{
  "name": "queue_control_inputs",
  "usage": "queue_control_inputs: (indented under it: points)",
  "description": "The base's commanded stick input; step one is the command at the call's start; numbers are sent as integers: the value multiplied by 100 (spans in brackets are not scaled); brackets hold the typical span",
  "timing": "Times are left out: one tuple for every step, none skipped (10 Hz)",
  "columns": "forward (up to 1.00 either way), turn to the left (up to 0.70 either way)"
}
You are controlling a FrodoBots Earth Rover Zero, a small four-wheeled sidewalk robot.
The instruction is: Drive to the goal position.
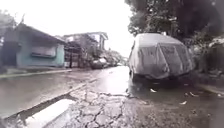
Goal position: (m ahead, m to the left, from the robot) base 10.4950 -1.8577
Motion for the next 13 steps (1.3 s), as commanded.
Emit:
queue_control_inputs:
  points:
    - [100, 0]
    - [100, 0]
    - [100, 0]
    - [100, 0]
    - [100, 0]
    - [100, 0]
    - [100, 0]
    - [100, 0]
    - [100, 0]
    - [100, 0]
    - [100, 0]
    - [100, -3]
    - [100, -27]
